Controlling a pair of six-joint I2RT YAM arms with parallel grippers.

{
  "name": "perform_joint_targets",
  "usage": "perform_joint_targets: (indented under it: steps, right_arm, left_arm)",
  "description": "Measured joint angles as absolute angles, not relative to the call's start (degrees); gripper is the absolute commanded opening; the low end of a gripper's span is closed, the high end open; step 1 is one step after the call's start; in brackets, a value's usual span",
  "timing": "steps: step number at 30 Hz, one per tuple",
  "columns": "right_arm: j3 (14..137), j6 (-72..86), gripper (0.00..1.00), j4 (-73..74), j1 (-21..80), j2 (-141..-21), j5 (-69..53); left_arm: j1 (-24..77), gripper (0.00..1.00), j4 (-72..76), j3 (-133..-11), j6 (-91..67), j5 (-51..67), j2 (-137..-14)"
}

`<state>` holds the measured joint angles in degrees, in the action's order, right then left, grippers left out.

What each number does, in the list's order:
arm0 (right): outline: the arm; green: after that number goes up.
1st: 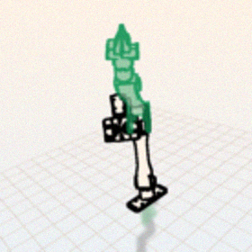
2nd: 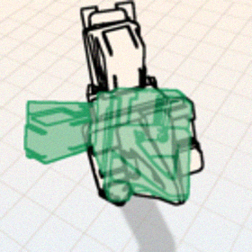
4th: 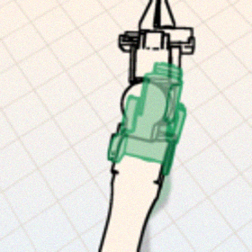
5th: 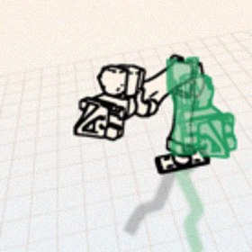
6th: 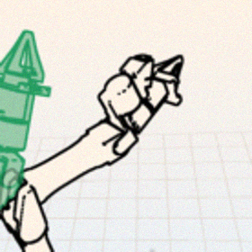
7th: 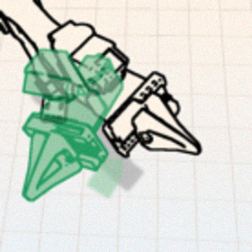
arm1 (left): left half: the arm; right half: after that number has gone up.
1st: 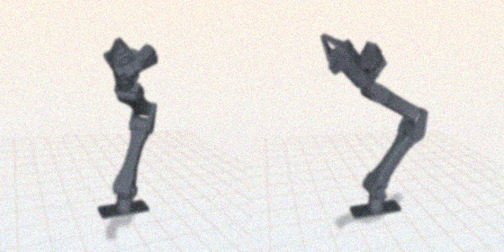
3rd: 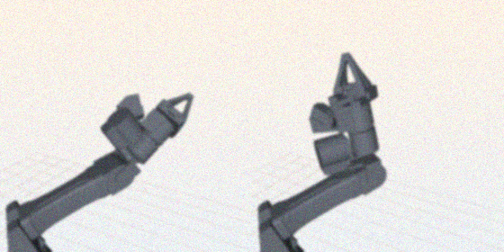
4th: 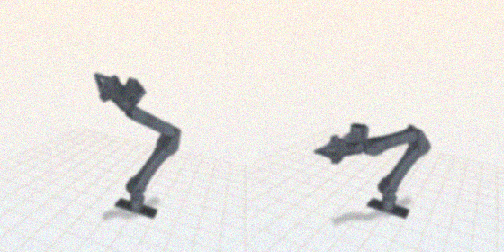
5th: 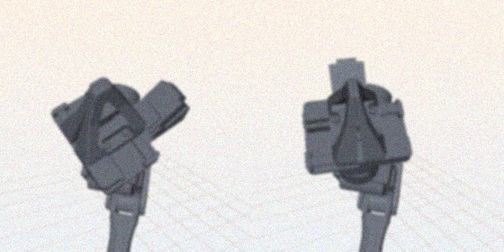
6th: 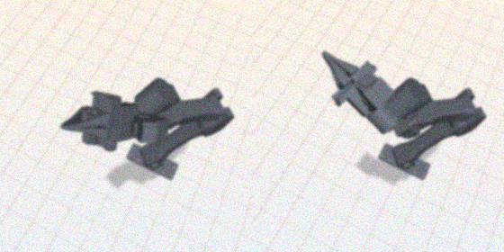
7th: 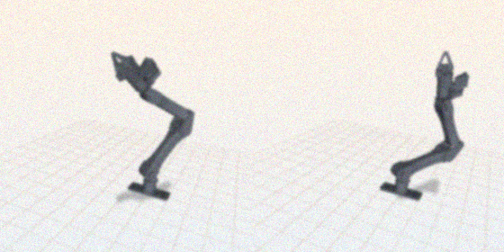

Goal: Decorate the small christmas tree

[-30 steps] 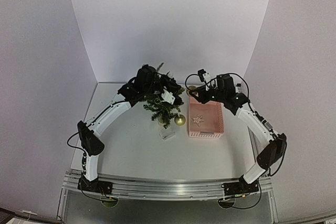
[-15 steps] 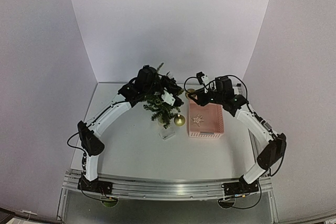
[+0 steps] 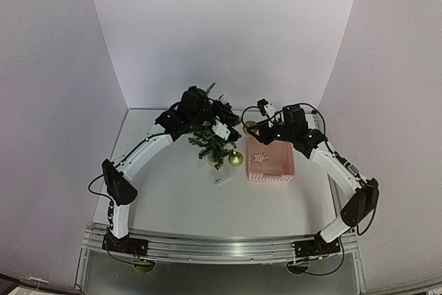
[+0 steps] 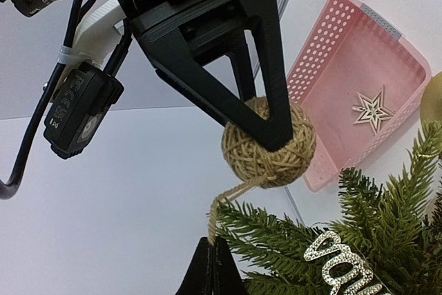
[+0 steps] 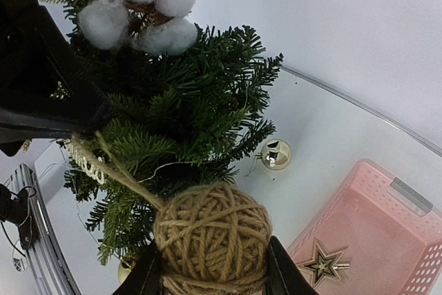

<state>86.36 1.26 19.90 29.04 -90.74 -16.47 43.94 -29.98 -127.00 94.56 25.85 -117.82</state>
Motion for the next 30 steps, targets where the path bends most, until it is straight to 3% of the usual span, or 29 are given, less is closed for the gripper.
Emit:
perform_joint_targets:
  steps: [30]
  right_arm:
    - [82.79,-3.68,0.05,18.85,31.81,-86.46,-11.64]
  left_arm:
    - [43.97,0.00,-30.56,-126.96,94.78,26.94,-117.80]
